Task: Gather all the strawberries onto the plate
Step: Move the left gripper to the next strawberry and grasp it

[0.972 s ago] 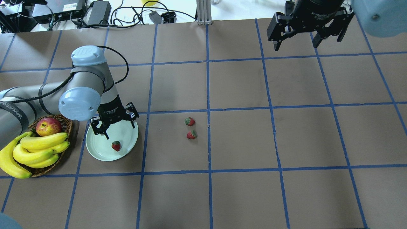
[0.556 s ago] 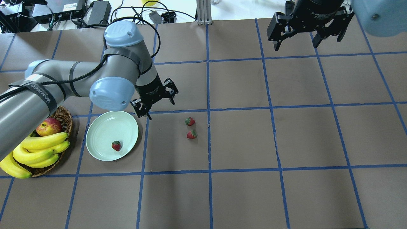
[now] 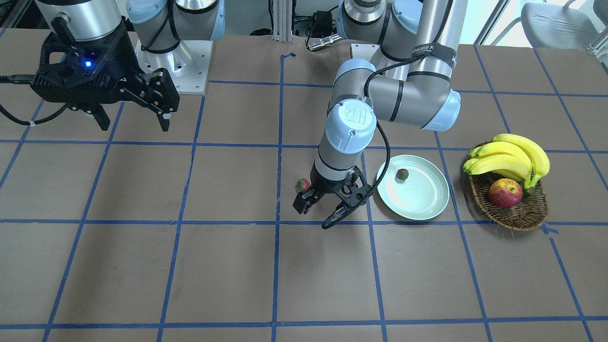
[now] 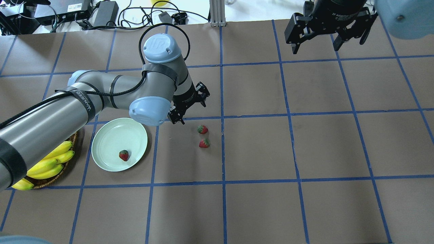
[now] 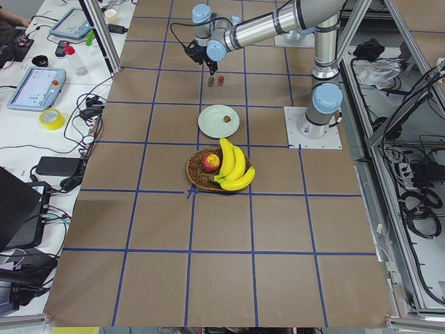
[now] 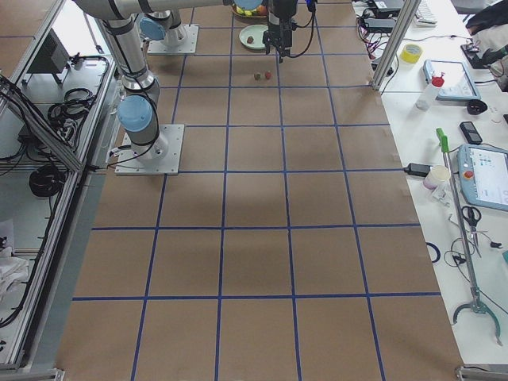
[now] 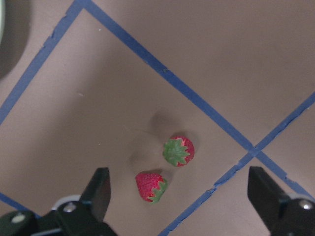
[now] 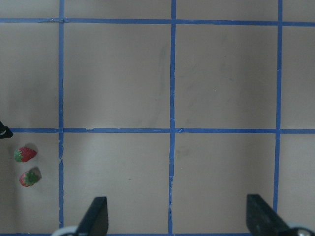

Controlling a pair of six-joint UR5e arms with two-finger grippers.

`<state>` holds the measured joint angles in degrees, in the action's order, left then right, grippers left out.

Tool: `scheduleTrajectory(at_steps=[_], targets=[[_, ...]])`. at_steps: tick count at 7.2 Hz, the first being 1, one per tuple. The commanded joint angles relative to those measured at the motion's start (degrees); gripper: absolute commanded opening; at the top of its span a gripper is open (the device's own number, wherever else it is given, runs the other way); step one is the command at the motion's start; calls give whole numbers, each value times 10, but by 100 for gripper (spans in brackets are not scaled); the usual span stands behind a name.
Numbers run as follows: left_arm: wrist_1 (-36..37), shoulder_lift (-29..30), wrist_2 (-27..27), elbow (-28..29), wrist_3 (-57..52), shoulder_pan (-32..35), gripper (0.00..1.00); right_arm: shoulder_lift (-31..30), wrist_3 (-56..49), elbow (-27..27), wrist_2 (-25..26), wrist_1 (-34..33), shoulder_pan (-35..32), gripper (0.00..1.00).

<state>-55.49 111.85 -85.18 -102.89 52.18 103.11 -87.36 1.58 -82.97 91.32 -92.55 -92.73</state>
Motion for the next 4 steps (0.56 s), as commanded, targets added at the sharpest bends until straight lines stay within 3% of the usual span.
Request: scheduleTrajectory(at_steps=[1,4], targets=[[19,32,23,-6,-11,8,100,0,0,0,0,0,0,100],[19,44,29,-21,-5,16,94,0,0,0,0,0,0,100]])
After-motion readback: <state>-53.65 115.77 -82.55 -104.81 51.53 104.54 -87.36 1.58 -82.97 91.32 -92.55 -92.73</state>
